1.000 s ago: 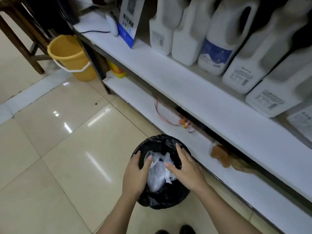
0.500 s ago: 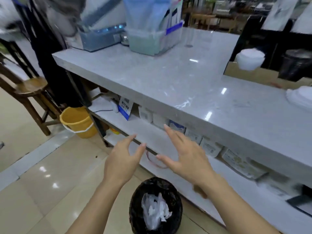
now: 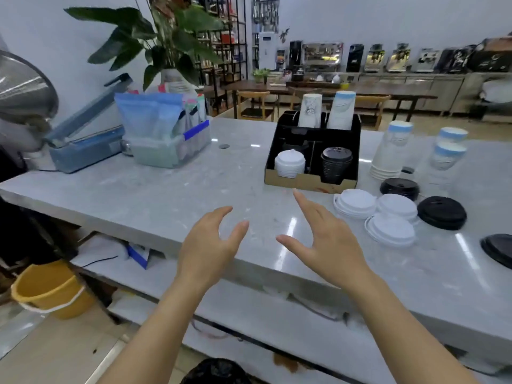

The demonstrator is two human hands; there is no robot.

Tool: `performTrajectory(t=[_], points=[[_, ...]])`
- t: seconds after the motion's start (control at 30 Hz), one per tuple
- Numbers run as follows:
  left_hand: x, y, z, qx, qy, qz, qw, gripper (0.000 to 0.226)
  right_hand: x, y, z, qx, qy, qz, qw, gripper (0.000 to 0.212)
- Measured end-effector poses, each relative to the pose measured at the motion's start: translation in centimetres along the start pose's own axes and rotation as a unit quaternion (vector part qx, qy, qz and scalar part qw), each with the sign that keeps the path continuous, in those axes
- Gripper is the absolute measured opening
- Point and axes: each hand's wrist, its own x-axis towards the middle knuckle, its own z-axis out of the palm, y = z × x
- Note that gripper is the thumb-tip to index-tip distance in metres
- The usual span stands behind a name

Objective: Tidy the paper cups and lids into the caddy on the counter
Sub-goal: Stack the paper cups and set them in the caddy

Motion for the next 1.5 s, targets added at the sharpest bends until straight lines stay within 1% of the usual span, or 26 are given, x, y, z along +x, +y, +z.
performTrajectory(t=[0.1, 0.3, 0.4, 0.47, 0.57, 0.7, 0.9, 1.07, 1.17, 1.23, 1.3, 1.4, 1.5], points=[[2.3, 3.4, 4.5, 0.006, -0.020, 0.022, 1.000, 0.053, 0.6, 5.2, -2.7, -0.006, 0.025, 0.041, 0.999, 0.081], [7.0, 9.9, 13.1, -0.018, -0.052, 0.054, 0.997, 0.052, 2.3, 14.9, -7.3, -0.041, 0.058, 0.081, 0.994, 0.082], [9.5, 13.8, 17.2, -0.034, -0.075, 0.079, 0.994, 0.054, 3.5, 19.9, -10.0, -0.071, 0.090, 0.117, 0.987, 0.081], [11.1, 15.9, 19.5, -0.038, -0.086, 0.096, 0.991, 0.056, 4.4, 22.6, -11.4, -0.080, 0.128, 0.143, 0.978, 0.079], [12.7, 18.5, 22.8, -0.034, -0.113, 0.115, 0.986, 0.059, 5.5, 26.3, -12.6, -0.069, 0.174, 0.196, 0.963, 0.080], [14.7, 21.2, 26.8, -0.013, -0.144, 0.144, 0.979, 0.063, 6.9, 30.7, -13.1, -0.010, 0.195, 0.273, 0.942, 0.084], [18.5, 24.2, 32.5, 0.014, -0.217, 0.207, 0.954, 0.066, 8.3, 35.5, -13.3, 0.039, 0.175, 0.344, 0.922, 0.095], [21.5, 25.6, 36.9, 0.039, -0.277, 0.256, 0.925, 0.074, 9.6, 38.6, -12.8, 0.107, 0.137, 0.351, 0.920, 0.102], [23.0, 25.6, 39.2, 0.038, -0.311, 0.276, 0.909, 0.084, 10.0, 40.0, -12.1, 0.157, 0.121, 0.360, 0.911, 0.098], [23.9, 25.4, 40.5, 0.025, -0.343, 0.268, 0.900, 0.091, 10.1, 40.7, -11.6, 0.183, 0.103, 0.359, 0.909, 0.092], [24.5, 25.2, 41.4, -0.006, -0.377, 0.251, 0.891, 0.092, 10.2, 41.3, -11.4, 0.193, 0.085, 0.351, 0.912, 0.088], [25.0, 25.1, 42.3, -0.097, -0.417, 0.201, 0.881, 0.077, 10.3, 42.3, -11.0, 0.194, 0.075, 0.349, 0.914, 0.081], [25.2, 25.1, 43.0, -0.161, -0.418, 0.177, 0.876, 0.065, 10.5, 42.4, -11.0, 0.195, 0.072, 0.353, 0.912, 0.081]])
